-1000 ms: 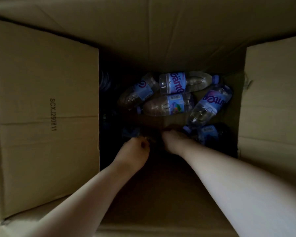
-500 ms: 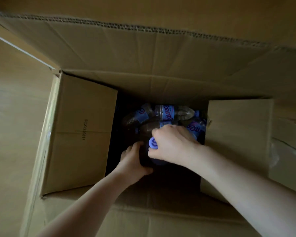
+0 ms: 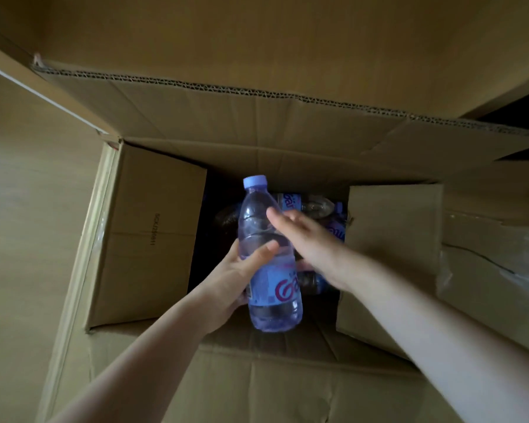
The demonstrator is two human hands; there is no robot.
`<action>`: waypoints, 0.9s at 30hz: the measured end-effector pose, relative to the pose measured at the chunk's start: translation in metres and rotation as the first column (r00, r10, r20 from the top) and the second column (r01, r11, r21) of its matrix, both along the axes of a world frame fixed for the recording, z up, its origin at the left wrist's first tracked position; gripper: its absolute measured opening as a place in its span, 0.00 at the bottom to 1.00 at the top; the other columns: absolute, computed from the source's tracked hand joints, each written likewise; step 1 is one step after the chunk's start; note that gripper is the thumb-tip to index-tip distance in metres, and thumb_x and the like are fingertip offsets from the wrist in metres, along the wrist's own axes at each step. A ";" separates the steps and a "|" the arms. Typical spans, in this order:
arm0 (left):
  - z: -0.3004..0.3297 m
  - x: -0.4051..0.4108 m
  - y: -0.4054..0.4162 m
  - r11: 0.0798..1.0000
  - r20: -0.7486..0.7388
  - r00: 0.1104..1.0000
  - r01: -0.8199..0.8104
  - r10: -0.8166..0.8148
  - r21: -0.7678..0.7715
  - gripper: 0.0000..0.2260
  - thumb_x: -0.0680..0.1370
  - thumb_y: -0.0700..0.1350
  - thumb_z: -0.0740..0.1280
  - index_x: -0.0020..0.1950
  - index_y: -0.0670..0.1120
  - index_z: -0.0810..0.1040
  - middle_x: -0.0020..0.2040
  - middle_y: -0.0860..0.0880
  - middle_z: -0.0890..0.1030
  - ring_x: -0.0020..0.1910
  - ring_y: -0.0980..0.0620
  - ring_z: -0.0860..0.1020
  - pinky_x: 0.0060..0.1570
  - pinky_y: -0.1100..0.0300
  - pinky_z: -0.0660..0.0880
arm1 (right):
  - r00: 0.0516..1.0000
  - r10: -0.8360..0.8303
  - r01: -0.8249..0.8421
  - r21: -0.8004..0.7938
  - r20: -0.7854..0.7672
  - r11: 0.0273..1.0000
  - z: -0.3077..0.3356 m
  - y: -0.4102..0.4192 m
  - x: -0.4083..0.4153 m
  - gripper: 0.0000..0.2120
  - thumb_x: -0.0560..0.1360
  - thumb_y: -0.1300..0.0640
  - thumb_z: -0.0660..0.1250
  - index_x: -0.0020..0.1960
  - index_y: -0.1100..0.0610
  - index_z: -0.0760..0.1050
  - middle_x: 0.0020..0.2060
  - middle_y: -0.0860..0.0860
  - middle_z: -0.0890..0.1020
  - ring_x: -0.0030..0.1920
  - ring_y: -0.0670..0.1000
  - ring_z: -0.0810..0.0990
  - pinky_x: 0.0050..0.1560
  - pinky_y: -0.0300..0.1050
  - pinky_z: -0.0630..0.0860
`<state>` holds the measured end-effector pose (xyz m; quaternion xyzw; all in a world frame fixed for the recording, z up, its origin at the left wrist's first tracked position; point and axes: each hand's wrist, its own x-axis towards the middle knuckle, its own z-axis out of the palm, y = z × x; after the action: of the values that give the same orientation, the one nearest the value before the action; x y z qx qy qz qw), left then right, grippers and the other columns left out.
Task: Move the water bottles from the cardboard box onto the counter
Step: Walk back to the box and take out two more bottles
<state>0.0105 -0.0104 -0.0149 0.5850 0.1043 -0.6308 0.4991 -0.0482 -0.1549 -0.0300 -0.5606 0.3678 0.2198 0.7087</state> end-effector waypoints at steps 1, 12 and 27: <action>0.000 0.001 -0.003 0.997 0.016 1.000 -0.017 0.016 0.072 0.34 0.64 0.63 0.73 0.67 0.54 0.69 0.57 0.50 0.82 0.54 0.50 0.83 0.52 0.51 0.79 | 0.998 -0.063 0.062 0.028 0.008 0.998 -0.004 0.010 -0.007 0.17 0.72 0.33 0.63 0.53 0.44 0.73 0.50 0.45 0.83 0.49 0.44 0.83 0.49 0.42 0.80; -0.011 0.001 -0.019 0.939 0.172 0.985 -0.029 -0.032 0.342 0.36 0.67 0.64 0.71 0.65 0.42 0.70 0.56 0.41 0.81 0.52 0.43 0.82 0.56 0.45 0.78 | 0.827 -0.548 0.562 0.222 -0.124 0.797 -0.033 0.047 -0.016 0.16 0.78 0.49 0.64 0.64 0.49 0.68 0.56 0.57 0.81 0.53 0.53 0.83 0.53 0.52 0.80; -0.076 0.004 -0.004 0.929 0.174 0.983 -0.112 0.053 0.351 0.20 0.72 0.47 0.74 0.60 0.44 0.73 0.49 0.42 0.83 0.44 0.45 0.83 0.43 0.52 0.80 | 0.796 0.267 -0.576 -0.543 -0.544 0.611 -0.141 0.029 -0.021 0.26 0.78 0.57 0.64 0.72 0.62 0.61 0.70 0.60 0.66 0.71 0.60 0.63 0.69 0.52 0.62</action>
<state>0.0146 -0.0140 -0.0912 0.7106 0.2017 -0.5300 0.4164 -0.0690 -0.1254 -0.1711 -0.7934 0.4153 0.3447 0.2816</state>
